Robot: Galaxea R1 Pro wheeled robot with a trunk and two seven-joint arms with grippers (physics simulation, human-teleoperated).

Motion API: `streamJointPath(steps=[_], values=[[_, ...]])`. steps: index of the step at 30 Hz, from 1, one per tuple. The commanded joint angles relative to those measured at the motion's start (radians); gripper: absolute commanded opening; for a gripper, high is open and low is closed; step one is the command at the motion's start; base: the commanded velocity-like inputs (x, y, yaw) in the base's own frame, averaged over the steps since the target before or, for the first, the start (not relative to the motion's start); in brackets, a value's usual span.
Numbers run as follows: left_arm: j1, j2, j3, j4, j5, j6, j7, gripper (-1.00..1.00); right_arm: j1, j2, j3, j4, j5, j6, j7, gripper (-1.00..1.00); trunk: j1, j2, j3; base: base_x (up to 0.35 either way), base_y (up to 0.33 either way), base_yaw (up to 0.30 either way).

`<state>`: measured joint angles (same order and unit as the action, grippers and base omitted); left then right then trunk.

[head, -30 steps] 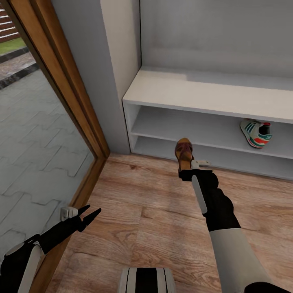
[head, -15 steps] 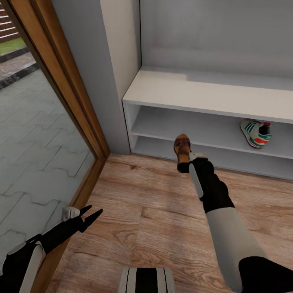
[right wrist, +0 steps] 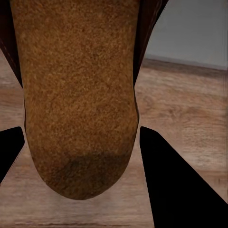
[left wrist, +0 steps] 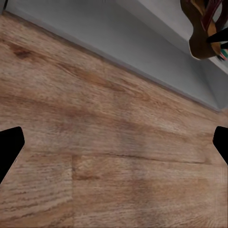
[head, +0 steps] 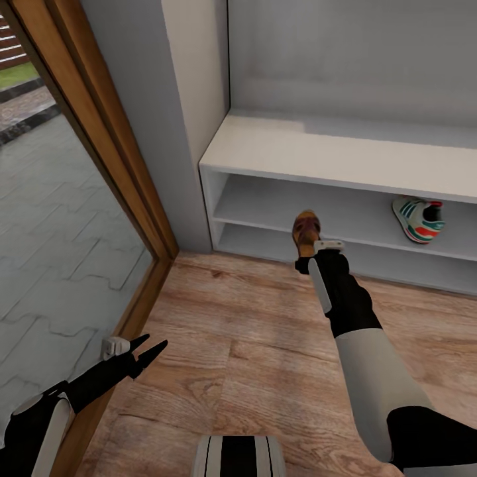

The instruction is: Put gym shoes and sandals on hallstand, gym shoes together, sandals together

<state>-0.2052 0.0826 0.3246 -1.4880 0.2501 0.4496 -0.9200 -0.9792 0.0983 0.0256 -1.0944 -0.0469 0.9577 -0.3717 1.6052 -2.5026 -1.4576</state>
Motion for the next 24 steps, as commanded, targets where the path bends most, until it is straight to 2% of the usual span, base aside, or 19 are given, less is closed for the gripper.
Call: streamJointPath(steps=[1, 6, 13, 24], values=[[0.000, 0.000, 0.001, 0.000, 0.006, 0.009, -0.002, 1.00, 0.000, 0.000, 0.001, 0.000, -0.005, 0.004, -0.008, -1.00, 0.000, 0.000, -0.001, 0.241, 0.000, 0.000], [0.000, 0.000, -0.001, 0.000, 0.006, 0.009, -0.002, 1.00, 0.000, 0.000, 0.002, 0.016, -0.005, 0.003, -0.010, -1.00, 0.000, 0.000, -0.001, 0.254, 0.000, 0.000], [0.000, 0.000, -0.001, 0.000, 0.006, 0.009, -0.002, 1.00, 0.000, 0.001, 0.002, 0.021, -0.004, 0.003, -0.010, -1.00, 0.000, 0.000, -0.001, 0.085, 0.000, 0.000], [0.000, 0.000, -0.002, 0.000, 0.006, 0.009, -0.002, 1.00, 0.000, 0.000, 0.002, 0.022, -0.005, 0.002, -0.010, -1.00, 0.000, 0.000, -0.001, 0.204, 0.000, 0.000]])
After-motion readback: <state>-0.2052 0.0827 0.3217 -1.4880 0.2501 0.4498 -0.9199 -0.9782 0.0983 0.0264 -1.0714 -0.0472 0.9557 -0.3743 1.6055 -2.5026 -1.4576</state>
